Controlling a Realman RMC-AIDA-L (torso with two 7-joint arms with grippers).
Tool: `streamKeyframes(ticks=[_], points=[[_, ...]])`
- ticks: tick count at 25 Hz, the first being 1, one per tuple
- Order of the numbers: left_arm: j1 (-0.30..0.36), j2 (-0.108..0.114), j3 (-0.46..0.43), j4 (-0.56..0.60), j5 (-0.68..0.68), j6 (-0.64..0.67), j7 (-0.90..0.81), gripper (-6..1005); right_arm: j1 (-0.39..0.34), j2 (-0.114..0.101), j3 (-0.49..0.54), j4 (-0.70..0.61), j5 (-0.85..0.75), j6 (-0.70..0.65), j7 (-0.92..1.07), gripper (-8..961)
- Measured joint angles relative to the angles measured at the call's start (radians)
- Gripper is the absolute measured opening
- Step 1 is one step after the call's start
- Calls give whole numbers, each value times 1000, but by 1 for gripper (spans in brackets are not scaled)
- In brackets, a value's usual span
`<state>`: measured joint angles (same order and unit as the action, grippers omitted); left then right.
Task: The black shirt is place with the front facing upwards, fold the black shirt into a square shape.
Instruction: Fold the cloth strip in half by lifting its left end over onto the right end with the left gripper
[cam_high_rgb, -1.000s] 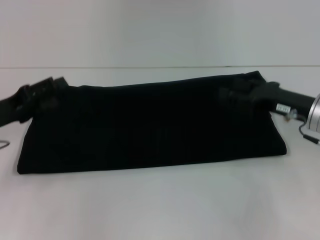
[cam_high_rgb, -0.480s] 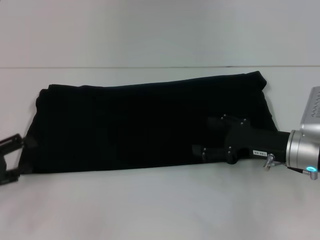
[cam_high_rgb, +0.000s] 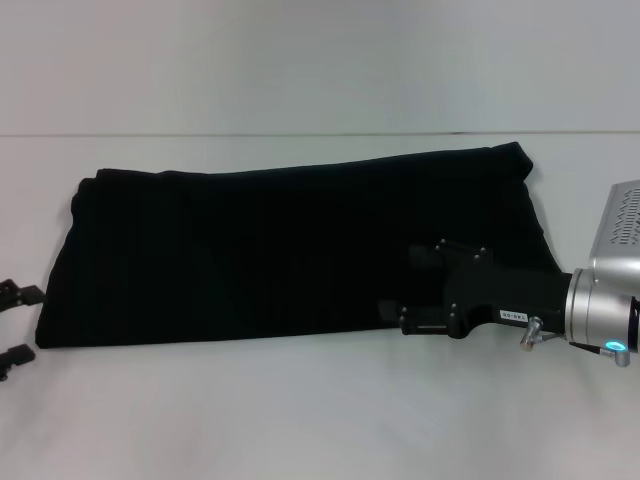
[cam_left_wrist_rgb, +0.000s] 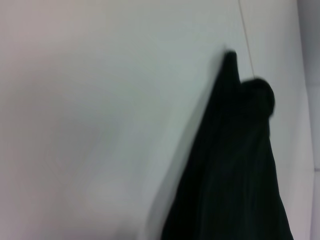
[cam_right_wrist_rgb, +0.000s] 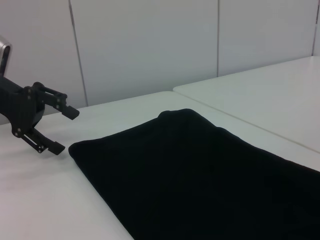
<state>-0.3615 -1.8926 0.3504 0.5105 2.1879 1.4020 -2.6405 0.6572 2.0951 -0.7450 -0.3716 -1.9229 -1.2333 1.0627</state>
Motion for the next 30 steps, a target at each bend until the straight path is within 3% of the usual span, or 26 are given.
streamKeyframes(ticks=[20,30], points=[[-73,-8,11,-48,40,-108,-5,853,6,2,4,21,3,0,-1,946],[-125,-13,71,-46,41,-172,10,842,12,2,5,39,3,0,-1,946]])
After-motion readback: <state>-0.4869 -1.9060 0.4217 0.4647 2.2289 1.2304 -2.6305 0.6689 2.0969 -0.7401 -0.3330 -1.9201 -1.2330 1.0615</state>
